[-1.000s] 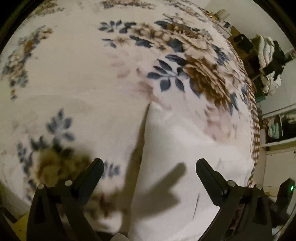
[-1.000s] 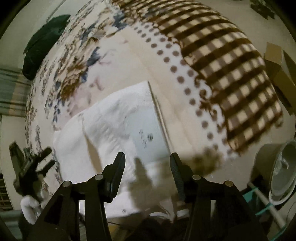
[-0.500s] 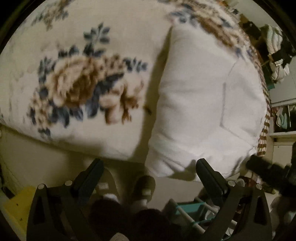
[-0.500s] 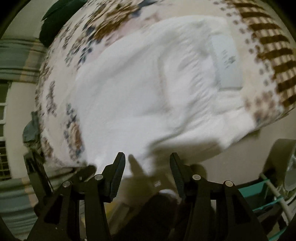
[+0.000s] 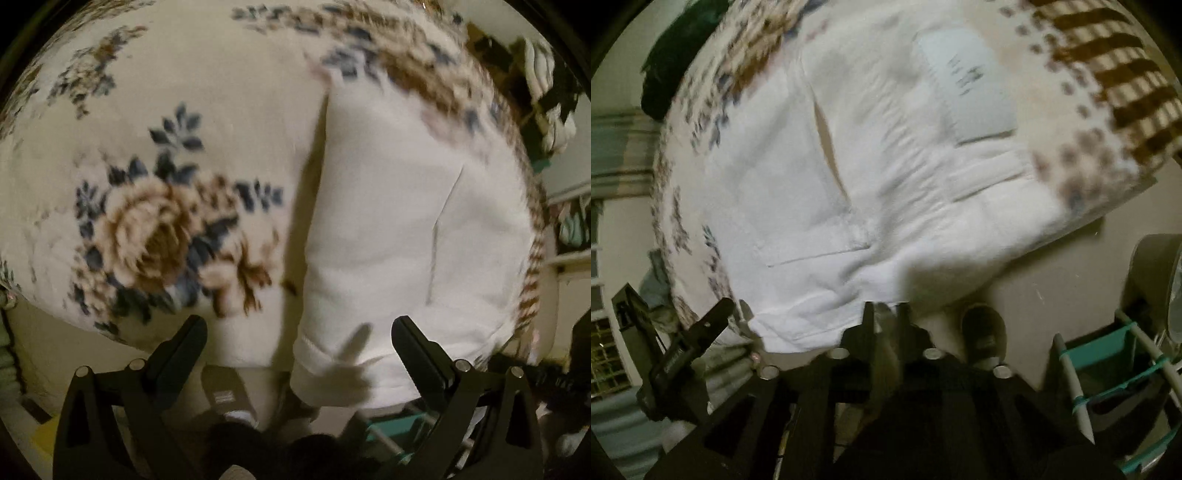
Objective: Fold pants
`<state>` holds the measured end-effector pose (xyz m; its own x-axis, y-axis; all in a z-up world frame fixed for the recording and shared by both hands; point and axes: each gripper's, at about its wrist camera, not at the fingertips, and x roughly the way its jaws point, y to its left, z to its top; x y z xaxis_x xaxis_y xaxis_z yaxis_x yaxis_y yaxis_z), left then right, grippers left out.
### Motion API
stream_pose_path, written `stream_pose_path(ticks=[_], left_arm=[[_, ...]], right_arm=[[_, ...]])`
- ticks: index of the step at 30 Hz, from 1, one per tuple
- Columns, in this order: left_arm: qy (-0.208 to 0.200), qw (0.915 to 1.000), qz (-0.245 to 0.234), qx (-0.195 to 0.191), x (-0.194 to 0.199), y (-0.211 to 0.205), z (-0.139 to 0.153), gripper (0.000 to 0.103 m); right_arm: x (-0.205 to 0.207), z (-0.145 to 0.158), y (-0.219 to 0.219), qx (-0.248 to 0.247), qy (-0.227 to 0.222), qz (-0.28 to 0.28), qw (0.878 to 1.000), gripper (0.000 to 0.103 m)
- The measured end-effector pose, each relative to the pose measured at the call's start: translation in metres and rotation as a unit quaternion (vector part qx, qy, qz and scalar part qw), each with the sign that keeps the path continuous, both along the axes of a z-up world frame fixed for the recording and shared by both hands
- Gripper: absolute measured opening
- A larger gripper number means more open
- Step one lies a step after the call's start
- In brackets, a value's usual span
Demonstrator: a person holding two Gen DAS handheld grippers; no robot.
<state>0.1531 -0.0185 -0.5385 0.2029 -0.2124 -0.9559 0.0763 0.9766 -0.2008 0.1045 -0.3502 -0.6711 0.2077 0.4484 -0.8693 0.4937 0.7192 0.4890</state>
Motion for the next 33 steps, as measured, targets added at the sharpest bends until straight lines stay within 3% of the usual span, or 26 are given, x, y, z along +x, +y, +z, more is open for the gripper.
stream_pose_path(ticks=[1, 2, 6, 8, 12, 14, 15, 16, 18, 20, 25, 30, 31, 33], left_arm=[[-0.002, 0.9999, 0.007, -0.014, 0.007, 0.002, 0.004, 0.103], [-0.004, 0.9997, 0.01, -0.021, 0.01, 0.003, 0.004, 0.103], [-0.018, 0.9993, 0.011, -0.031, 0.047, -0.014, -0.005, 0.103], [-0.024, 0.9991, 0.005, -0.035, 0.074, -0.029, -0.011, 0.103], [-0.029, 0.9971, 0.025, -0.066, 0.114, -0.038, -0.029, 0.101], [-0.02, 0.9964, 0.026, -0.078, 0.131, -0.038, -0.038, 0.083], [-0.021, 0.9956, 0.024, -0.088, 0.132, -0.034, -0.039, 0.055], [-0.023, 0.9954, 0.018, -0.091, 0.131, -0.033, -0.037, 0.036], [-0.042, 0.9962, -0.003, -0.077, 0.129, -0.041, -0.033, 0.031], [-0.051, 0.9961, -0.003, -0.072, 0.128, -0.041, -0.033, 0.028], [-0.05, 0.9951, 0.009, -0.085, 0.134, -0.032, -0.041, 0.028], [-0.034, 0.9951, 0.019, -0.091, 0.136, -0.029, -0.038, 0.03], [-0.032, 0.995, 0.02, -0.093, 0.135, -0.028, -0.034, 0.031], [-0.03, 0.9944, 0.024, -0.098, 0.128, -0.026, -0.022, 0.033]], right_arm=[[-0.004, 0.005, -0.009, -0.007, -0.006, -0.015, 1.0, 0.054], [-0.008, 0.008, -0.02, -0.009, -0.014, -0.03, 0.999, 0.061], [-0.01, 0.006, -0.071, 0.002, -0.031, -0.115, 0.993, 0.062], [0.003, 0.005, -0.099, 0.008, -0.065, -0.151, 0.986, 0.062], [0.049, -0.009, -0.129, 0.014, -0.114, -0.12, 0.986, 0.062], [0.075, -0.017, -0.139, 0.028, -0.14, -0.082, 0.986, 0.067], [0.088, -0.024, -0.14, 0.036, -0.131, -0.063, 0.989, 0.067], [0.094, -0.03, -0.141, 0.05, -0.12, -0.056, 0.99, 0.066], [0.1, -0.03, -0.14, 0.052, -0.122, -0.055, 0.99, 0.033], [0.106, -0.016, -0.134, 0.012, -0.123, -0.044, 0.991, 0.012], [0.107, 0.001, -0.136, -0.025, -0.121, -0.069, 0.99, 0.005], [0.125, -0.005, -0.132, -0.077, -0.093, -0.019, 0.993, 0.005], [0.126, -0.008, -0.132, -0.073, -0.081, -0.014, 0.994, 0.007], [0.119, -0.007, -0.135, -0.076, -0.057, -0.014, 0.995, 0.022]])
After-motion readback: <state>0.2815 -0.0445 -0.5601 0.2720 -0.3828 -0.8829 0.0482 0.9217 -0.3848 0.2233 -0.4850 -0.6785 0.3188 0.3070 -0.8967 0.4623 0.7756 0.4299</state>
